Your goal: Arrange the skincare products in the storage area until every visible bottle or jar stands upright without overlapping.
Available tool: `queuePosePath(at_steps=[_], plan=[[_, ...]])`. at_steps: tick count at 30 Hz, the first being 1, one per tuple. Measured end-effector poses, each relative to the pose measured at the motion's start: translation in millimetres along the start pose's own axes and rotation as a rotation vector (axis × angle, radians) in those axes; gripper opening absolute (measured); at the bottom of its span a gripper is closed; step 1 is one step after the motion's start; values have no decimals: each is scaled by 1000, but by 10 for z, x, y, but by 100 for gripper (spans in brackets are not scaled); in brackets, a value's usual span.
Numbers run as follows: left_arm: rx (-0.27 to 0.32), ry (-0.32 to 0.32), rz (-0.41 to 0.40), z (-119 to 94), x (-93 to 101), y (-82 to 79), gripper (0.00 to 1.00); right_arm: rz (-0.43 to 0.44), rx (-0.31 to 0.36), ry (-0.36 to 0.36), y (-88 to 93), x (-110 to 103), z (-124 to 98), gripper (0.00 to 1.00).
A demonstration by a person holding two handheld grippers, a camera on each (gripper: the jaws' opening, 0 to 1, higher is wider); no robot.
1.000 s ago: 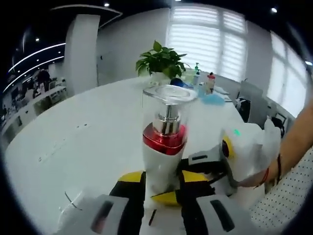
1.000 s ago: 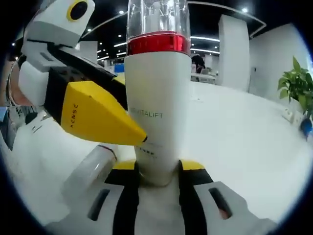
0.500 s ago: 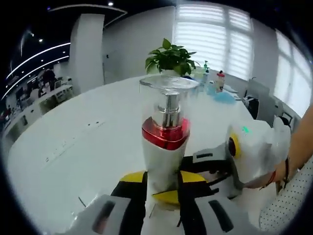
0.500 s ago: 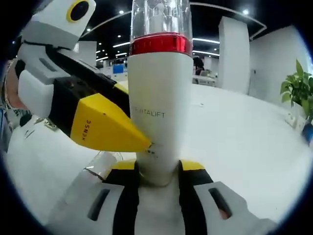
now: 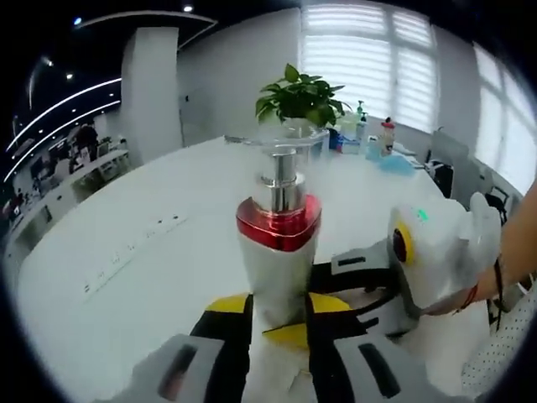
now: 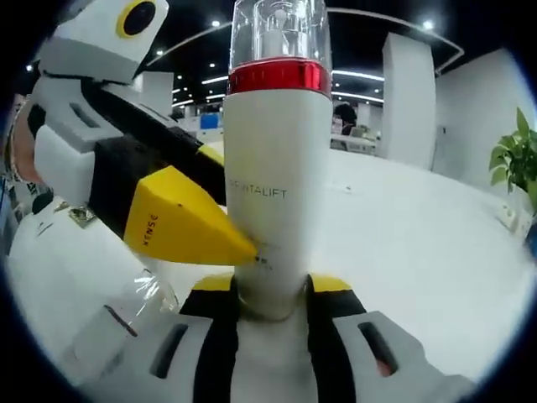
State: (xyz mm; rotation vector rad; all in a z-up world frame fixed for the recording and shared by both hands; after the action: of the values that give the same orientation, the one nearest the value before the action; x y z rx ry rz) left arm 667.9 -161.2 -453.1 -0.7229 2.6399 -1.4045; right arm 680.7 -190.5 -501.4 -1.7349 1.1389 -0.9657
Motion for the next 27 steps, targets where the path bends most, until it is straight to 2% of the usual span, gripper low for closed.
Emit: queuePosePath(at_steps=[3, 6, 10, 13, 15, 19, 21, 24, 25, 27], plan=[[-18, 9, 4, 24, -33, 19, 28, -67, 25, -36, -33, 4, 35, 33], [-27, 1, 0, 19, -66, 15, 29, -42, -3, -29, -28, 42, 47, 38], [-27, 0, 2, 24, -77, -12, 33, 15, -23, -1, 2, 47, 33, 38], [-32, 9, 18, 45, -78, -14, 35, 68, -10, 69, 37, 88, 20, 42], [-36, 10, 27, 47, -77, -3, 36, 76, -1, 90, 38, 76, 3, 43], [-79, -6, 47, 46, -92, 110, 37, 73, 12, 140, 42, 31, -57, 42], [-84, -13, 53, 40, -85, 117, 37, 66, 17, 138, 35, 23, -65, 42], [-69, -30, 46, -2, -80, 69, 38, 88, 11, 143, 57, 45, -102, 45], [-43, -43, 11, -54, -67, 38, 38, 106, 2, 147, 75, 57, -118, 46], [-30, -43, 5, -110, -53, 30, 39, 104, -3, 148, 84, 53, -136, 46]])
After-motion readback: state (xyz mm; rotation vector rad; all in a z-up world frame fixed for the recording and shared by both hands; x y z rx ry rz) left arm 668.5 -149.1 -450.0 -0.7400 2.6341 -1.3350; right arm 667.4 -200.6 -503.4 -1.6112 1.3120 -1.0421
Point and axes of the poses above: the point that each gripper's makers call its tool centre point, and the gripper's own axes: z roughly forward along the fingers, x roughly to its right, y roughly out of its underside, the point moved 2 cm from there along -z, roughly backward along the fingers, and after that the axes turned 10 degrees about y, right-handed, at the moved point
